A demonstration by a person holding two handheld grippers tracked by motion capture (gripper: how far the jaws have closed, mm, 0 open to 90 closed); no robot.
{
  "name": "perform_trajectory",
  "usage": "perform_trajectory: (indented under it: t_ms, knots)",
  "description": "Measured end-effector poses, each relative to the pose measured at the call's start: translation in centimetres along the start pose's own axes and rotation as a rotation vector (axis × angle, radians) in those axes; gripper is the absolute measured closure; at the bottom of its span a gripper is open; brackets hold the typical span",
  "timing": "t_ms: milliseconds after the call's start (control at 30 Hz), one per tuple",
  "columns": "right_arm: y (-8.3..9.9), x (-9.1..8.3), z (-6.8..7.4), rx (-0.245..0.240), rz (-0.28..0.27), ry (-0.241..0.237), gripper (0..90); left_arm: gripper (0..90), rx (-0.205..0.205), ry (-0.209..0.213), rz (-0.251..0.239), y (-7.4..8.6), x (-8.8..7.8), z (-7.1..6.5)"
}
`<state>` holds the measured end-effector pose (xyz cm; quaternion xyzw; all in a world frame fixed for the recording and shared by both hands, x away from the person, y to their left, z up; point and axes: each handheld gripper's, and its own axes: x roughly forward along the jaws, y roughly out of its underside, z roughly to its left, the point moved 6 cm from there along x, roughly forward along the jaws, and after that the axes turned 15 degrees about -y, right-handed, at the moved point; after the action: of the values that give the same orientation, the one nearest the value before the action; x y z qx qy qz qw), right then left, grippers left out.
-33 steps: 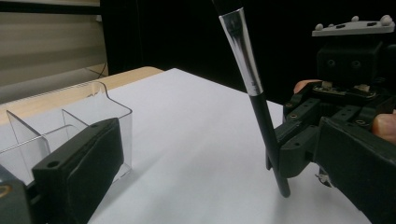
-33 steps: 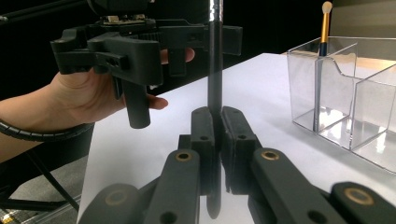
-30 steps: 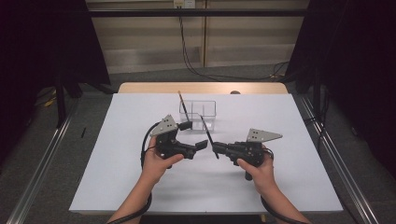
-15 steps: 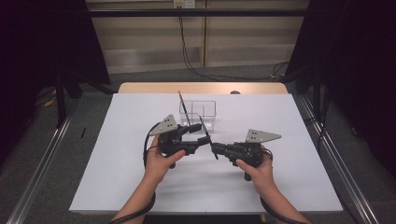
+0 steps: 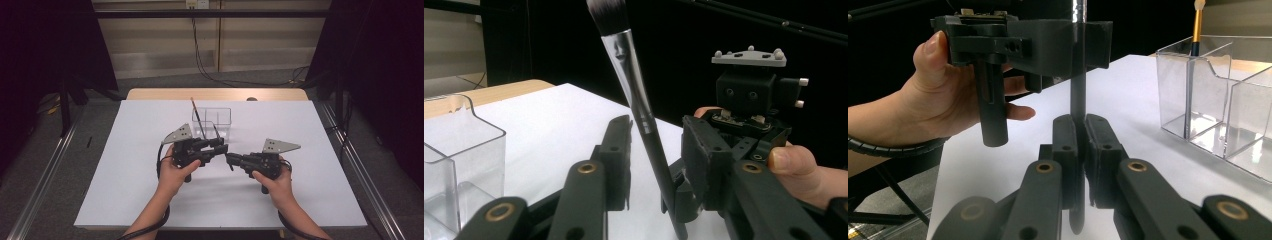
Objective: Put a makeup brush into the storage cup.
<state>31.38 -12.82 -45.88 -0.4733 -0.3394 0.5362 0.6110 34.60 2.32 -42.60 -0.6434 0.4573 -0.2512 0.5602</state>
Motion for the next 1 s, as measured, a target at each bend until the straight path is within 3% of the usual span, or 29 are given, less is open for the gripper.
perform_trajectory:
  t_ms: [267,800,1000]
  knots:
    - [0.05,0.18,0.13,-0.004,0.005,-0.006,84.2,79.7,-0.021,0.001,0.004,0.00,-0.03,0.06]
    - [0.34,0.53,0.23,-0.008,0.025,-0.010,83.7,83.3,0.018,0.015,0.011,0.08,0.13,-0.55]
    - [0.35,0.33,0.27,-0.021,0.034,0.006,76.3,83.4,0.029,0.001,0.003,-0.07,-0.04,-0.25]
